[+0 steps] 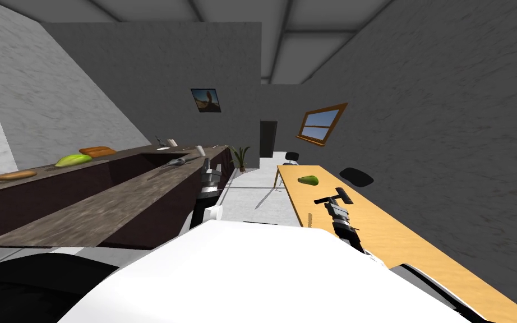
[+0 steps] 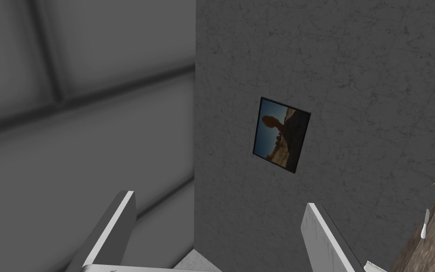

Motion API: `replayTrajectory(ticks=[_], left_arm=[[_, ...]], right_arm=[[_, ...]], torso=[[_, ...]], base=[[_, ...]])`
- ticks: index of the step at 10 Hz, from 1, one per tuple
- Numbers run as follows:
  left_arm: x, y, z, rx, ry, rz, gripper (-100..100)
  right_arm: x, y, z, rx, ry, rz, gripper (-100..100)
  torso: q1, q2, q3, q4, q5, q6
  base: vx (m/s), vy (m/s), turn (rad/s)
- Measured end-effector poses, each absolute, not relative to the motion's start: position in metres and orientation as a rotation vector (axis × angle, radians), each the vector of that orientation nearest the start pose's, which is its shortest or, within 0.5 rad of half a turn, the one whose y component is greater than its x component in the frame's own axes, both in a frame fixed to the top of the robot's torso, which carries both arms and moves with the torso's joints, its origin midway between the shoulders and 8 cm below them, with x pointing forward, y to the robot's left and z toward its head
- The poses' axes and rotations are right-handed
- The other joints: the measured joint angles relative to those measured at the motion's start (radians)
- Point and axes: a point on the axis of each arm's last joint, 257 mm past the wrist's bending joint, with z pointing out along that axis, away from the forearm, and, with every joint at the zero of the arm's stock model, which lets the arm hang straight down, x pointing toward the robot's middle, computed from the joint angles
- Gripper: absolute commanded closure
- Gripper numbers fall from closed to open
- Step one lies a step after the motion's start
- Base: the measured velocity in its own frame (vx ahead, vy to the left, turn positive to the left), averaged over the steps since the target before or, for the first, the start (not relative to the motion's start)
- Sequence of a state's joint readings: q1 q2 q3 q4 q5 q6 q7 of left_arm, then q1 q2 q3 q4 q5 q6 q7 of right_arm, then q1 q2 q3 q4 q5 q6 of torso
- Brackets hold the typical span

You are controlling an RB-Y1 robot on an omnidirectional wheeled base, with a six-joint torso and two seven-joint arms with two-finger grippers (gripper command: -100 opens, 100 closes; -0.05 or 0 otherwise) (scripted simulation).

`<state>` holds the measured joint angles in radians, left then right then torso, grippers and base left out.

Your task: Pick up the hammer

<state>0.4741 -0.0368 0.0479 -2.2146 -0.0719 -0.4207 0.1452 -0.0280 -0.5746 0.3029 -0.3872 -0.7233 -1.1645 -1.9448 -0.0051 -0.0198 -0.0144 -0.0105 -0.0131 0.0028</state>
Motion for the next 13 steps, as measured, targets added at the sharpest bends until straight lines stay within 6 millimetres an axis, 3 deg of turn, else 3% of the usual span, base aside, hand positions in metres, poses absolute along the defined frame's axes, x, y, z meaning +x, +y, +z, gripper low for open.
replayTrajectory(ticks=[13], left_arm=[[0.368, 0.295, -0.012, -0.798, 0.656, -1.320, 0]], right_arm=[[0.310, -0.611, -0.299, -2.106, 0.354, -2.436, 100]], torso=[[0.003, 0.000, -0.001, 0.000, 0.003, -0.001]], base=[[0.068, 0.071, -0.079]])
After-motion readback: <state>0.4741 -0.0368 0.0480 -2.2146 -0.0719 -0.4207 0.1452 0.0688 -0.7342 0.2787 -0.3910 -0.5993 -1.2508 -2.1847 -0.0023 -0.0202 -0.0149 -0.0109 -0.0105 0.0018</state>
